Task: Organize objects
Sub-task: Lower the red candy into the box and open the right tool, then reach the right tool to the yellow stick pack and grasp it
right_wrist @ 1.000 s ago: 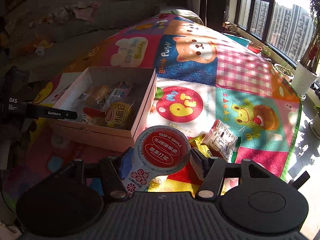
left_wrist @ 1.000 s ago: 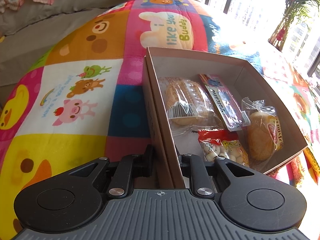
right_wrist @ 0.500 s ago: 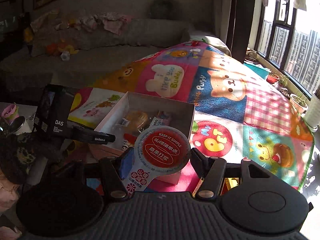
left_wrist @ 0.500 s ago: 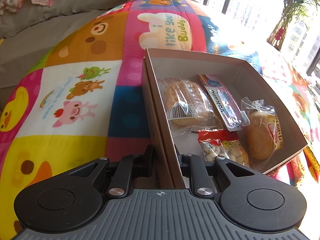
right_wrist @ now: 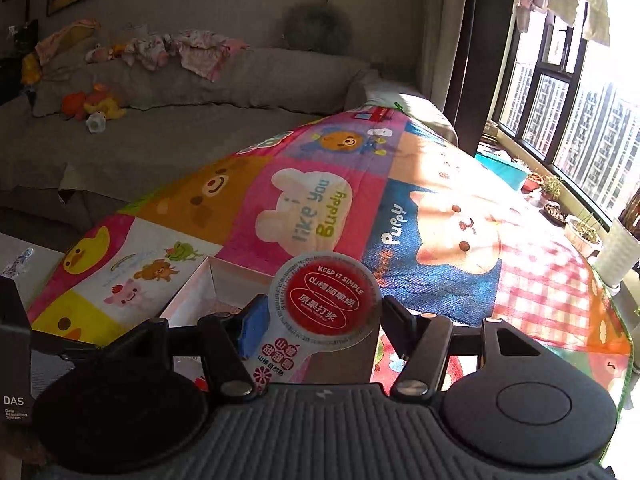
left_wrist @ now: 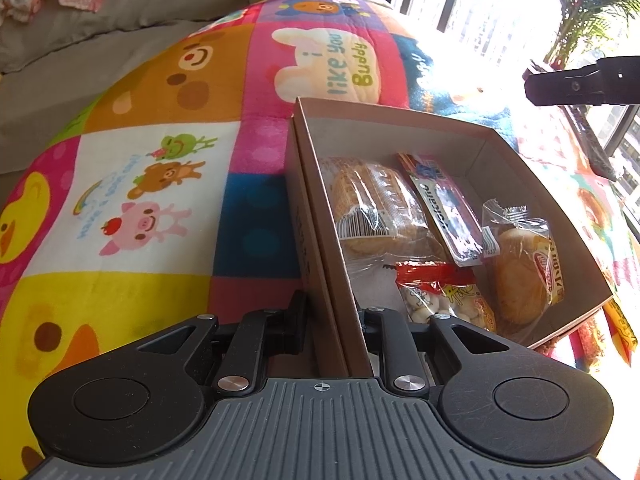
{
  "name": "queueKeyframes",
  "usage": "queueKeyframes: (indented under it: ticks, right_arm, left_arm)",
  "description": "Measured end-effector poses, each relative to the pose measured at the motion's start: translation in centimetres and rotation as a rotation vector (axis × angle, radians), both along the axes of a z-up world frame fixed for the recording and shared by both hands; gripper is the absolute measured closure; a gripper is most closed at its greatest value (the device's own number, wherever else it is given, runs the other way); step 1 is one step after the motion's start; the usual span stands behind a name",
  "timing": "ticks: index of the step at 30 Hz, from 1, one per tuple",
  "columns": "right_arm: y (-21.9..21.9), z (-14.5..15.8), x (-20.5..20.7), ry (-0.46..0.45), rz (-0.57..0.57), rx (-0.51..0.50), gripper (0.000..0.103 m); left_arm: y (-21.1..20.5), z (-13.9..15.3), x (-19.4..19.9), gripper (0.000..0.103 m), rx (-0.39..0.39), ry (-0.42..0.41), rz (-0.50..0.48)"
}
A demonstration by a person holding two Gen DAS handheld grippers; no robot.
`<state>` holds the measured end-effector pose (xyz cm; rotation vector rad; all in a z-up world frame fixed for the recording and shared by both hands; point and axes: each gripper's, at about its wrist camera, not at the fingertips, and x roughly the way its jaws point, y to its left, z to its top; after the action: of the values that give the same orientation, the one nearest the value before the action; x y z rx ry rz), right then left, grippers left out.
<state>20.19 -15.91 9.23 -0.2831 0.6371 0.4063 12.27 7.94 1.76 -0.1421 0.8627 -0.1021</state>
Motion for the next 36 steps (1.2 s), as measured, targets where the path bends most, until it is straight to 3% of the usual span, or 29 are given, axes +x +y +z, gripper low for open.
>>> queueKeyframes:
  ticks: [9,13,18,30,36]
  right_arm:
    - [2.0,-3.3,2.9,0.058,-0.051,-0.019,0.042]
    - [2.0,-3.9,3.0,0.057,-0.069,-0.011,0.026]
    - [0.7,-4.1,2.3,0.062,-0.069,-0.019,0.026]
    - [-8.8,-5.8,-3.2,0.055,-0.167,-0.035,0.019]
    - [-12.5,-7.7,-7.3,0.131,-0.172,0.004,0.019]
  left_arm:
    - [0.0,0.0,0.0,0.082,0.0,0.0,-0.001]
    - [0.0,0.0,0.1,0.083,0.0,0.0,0.0]
    - [0.0,-0.1,0.2,0.083,0.002,0.002,0.006]
    - [0.0,-0.1,0.0,0.084,0.006,0.006,0.013]
    - [-0.1,-0.1,0.0,0.084,0.009,0.008,0.017]
